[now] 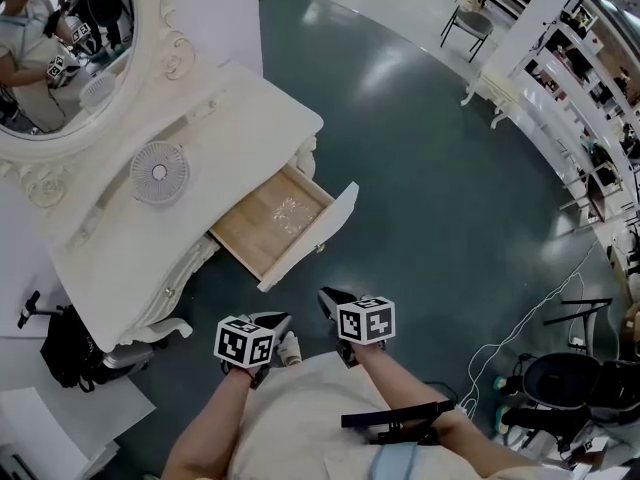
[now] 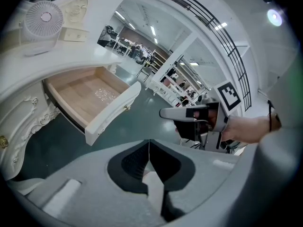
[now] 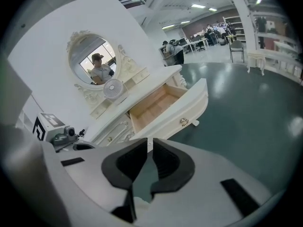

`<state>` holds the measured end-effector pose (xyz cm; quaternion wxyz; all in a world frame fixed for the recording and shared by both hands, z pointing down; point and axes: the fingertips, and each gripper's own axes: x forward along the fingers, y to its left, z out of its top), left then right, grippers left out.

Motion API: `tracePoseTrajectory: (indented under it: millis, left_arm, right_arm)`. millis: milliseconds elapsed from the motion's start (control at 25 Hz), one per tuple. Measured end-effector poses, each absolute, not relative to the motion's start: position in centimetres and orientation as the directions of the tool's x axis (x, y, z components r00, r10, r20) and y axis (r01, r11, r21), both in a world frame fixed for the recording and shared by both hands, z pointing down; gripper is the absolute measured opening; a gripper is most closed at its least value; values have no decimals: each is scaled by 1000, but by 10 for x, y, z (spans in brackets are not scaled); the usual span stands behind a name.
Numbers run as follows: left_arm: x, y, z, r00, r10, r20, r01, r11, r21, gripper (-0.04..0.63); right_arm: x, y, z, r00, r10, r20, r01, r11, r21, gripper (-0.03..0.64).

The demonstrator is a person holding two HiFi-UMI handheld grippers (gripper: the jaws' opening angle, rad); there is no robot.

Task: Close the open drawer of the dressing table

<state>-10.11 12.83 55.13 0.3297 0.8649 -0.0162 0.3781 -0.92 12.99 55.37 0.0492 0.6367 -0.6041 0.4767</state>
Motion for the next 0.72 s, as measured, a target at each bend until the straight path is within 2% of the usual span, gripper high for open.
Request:
tracePoseTrajectory:
  millis: [80, 720]
  left_arm:
    - [-99, 129, 551, 715, 220, 664, -283, -777, 562, 11]
    - [-59, 116, 552, 737, 122, 664, -403, -710, 577, 11]
  right_arm:
    - [-6, 130, 555, -186, -713, 676, -820, -267, -507, 64]
    - [44, 100, 565, -281, -643, 713, -861, -160, -483, 91]
